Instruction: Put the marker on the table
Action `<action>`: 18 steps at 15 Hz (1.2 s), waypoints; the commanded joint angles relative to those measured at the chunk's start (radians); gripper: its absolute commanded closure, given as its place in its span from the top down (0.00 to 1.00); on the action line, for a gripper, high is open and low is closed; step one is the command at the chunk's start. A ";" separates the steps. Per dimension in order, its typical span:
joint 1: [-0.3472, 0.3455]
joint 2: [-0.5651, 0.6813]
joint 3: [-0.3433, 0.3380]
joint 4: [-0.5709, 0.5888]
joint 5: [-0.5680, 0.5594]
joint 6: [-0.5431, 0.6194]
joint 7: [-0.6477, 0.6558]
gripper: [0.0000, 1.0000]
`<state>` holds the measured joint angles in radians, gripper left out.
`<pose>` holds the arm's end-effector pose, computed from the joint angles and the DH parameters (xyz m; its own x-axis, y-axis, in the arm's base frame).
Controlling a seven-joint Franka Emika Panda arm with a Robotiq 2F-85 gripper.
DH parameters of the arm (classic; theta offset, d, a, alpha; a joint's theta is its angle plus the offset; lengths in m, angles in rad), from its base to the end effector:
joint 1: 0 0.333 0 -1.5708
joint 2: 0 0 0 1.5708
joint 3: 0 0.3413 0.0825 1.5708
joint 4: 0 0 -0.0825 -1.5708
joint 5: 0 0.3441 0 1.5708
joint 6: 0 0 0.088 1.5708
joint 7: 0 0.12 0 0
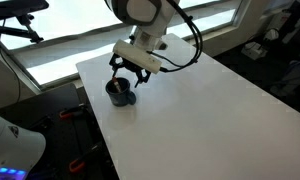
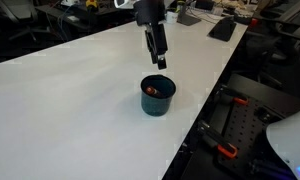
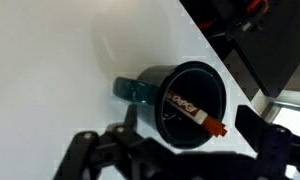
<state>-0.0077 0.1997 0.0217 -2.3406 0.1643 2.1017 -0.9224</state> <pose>0.4404 0.0159 0.2686 0.6408 0.7459 -0.1818 0.6446 -0.6514 -0.4003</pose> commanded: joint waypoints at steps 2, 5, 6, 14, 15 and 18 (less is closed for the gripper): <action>-0.023 -0.011 0.029 -0.017 -0.019 -0.053 -0.216 1.00; -0.021 -0.017 0.033 -0.023 -0.050 -0.088 -0.360 1.00; -0.018 -0.017 0.033 -0.025 -0.072 -0.093 -0.396 1.00; -0.017 0.009 0.028 -0.012 -0.082 -0.076 -0.400 1.00; -0.017 0.009 0.028 -0.012 -0.082 -0.076 -0.400 1.00; -0.017 0.009 0.028 -0.012 -0.082 -0.076 -0.400 1.00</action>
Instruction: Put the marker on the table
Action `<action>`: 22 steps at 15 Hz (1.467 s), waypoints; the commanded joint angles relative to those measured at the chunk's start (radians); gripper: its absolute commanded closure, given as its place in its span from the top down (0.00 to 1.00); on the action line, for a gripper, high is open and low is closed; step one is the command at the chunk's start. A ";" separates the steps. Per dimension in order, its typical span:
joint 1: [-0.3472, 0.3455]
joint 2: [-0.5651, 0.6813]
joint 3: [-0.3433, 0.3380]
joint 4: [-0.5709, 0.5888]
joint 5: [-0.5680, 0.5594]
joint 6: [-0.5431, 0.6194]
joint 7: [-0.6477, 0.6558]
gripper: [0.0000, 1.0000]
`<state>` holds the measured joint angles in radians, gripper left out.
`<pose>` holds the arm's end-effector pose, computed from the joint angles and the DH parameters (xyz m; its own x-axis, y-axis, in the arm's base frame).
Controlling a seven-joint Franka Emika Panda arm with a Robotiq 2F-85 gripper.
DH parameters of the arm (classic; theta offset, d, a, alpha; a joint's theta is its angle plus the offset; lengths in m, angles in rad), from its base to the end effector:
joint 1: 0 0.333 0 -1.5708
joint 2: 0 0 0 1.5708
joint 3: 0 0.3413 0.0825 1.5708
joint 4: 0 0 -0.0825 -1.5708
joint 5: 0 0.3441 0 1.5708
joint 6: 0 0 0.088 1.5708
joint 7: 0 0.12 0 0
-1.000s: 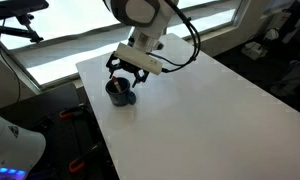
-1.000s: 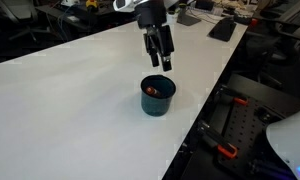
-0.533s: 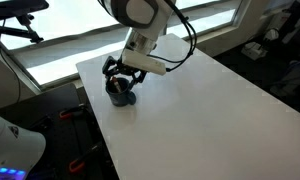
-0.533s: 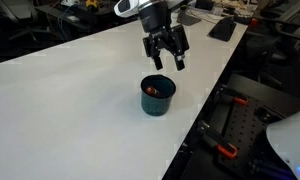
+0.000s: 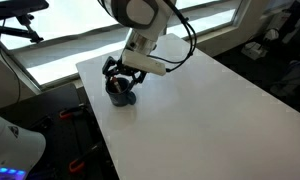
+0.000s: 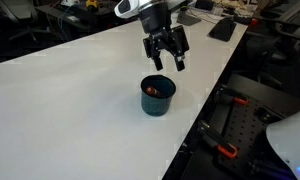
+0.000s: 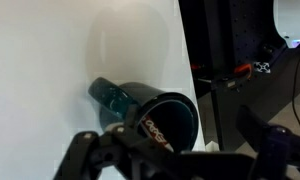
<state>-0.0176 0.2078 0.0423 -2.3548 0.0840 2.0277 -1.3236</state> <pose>0.4230 0.0165 0.2592 0.2554 0.9641 -0.0720 0.8221 -0.2558 -0.5086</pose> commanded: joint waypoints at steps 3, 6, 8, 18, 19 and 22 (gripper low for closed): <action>-0.007 0.001 0.007 0.002 -0.002 -0.002 0.002 1.00; -0.003 0.011 0.015 0.007 0.002 0.000 -0.020 1.00; 0.002 0.029 0.024 0.010 0.004 0.000 -0.030 1.00; 0.033 0.074 0.083 -0.004 -0.025 0.046 -0.016 1.00; 0.022 0.082 0.078 0.003 -0.011 0.023 -0.010 1.00; 0.022 0.083 0.080 0.004 -0.011 0.023 -0.010 1.00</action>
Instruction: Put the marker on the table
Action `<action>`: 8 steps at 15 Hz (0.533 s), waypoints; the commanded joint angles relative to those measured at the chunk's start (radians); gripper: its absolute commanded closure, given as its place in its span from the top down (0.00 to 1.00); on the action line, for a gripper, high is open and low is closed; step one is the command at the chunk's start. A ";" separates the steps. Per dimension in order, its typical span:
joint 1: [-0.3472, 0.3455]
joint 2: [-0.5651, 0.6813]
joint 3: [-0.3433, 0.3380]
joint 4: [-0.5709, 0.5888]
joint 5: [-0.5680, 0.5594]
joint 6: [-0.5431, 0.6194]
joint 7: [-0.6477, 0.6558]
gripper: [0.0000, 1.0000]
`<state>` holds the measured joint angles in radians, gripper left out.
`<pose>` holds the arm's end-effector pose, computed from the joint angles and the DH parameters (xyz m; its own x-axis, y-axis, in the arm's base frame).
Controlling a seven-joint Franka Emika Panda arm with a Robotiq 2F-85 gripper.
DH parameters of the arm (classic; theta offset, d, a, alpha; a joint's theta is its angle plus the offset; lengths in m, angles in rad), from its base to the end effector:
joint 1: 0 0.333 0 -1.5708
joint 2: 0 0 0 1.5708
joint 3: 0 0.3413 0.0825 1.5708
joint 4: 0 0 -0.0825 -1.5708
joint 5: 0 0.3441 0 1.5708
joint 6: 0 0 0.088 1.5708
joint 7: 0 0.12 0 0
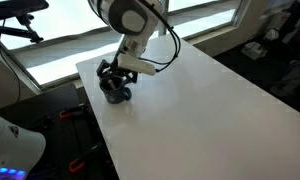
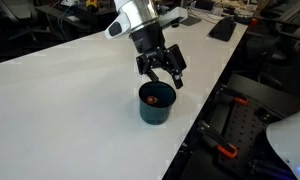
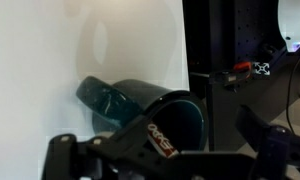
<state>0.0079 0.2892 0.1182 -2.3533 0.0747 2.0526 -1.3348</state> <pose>0.4162 0.0593 0.2264 0.1394 0.9883 -0.0626 0.8168 -0.1505 -0.5570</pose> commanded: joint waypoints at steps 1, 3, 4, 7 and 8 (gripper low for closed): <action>-0.005 0.001 0.004 0.002 -0.001 -0.002 0.001 1.00; -0.005 -0.002 0.004 0.003 0.002 -0.007 0.002 1.00; -0.006 -0.013 0.007 0.001 0.010 -0.015 0.000 1.00; -0.009 -0.056 0.018 -0.015 0.041 -0.028 -0.021 1.00; -0.010 -0.073 0.020 -0.018 0.054 -0.037 -0.025 1.00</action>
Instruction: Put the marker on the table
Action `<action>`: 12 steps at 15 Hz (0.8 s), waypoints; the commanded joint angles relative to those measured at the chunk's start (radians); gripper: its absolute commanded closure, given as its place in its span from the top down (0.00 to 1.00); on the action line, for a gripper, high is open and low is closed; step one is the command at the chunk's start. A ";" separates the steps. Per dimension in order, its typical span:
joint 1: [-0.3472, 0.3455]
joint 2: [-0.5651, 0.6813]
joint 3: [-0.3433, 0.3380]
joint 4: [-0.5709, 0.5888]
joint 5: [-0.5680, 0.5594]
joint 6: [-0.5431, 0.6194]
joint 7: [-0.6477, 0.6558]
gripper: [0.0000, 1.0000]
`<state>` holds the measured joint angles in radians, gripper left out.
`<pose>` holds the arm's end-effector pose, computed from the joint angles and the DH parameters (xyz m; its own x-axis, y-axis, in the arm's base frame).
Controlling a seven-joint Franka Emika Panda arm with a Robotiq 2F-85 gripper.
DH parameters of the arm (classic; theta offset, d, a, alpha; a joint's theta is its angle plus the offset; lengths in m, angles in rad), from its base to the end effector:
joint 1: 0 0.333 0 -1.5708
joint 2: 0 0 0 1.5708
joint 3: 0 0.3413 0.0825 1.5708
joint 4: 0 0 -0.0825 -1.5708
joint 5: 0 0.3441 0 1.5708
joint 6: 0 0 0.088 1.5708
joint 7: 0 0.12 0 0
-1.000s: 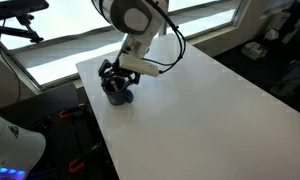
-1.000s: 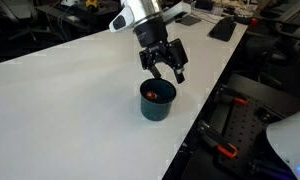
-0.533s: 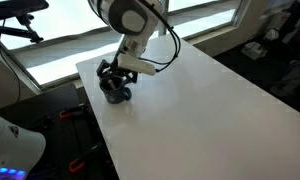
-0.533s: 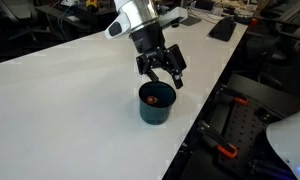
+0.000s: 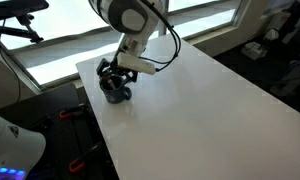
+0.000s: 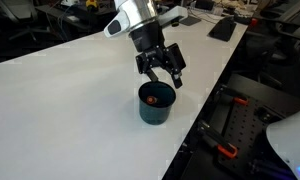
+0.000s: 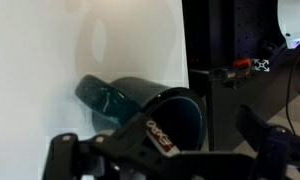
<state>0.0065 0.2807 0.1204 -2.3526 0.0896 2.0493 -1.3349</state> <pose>0.4168 0.0606 0.2302 0.1516 0.9870 -0.0543 0.8175 -0.1560 -0.5544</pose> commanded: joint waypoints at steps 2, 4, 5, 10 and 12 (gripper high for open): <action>-0.009 -0.104 0.022 -0.027 0.069 -0.060 -0.043 1.00; -0.003 -0.132 0.017 -0.032 0.089 -0.079 -0.058 1.00; 0.000 -0.141 0.014 -0.034 0.093 -0.087 -0.064 1.00; 0.008 -0.146 0.003 -0.043 0.090 -0.107 -0.061 1.00; 0.006 -0.125 0.002 -0.035 0.086 -0.144 -0.067 1.00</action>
<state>0.0084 0.1631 0.1285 -2.3786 0.1696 1.9558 -1.3764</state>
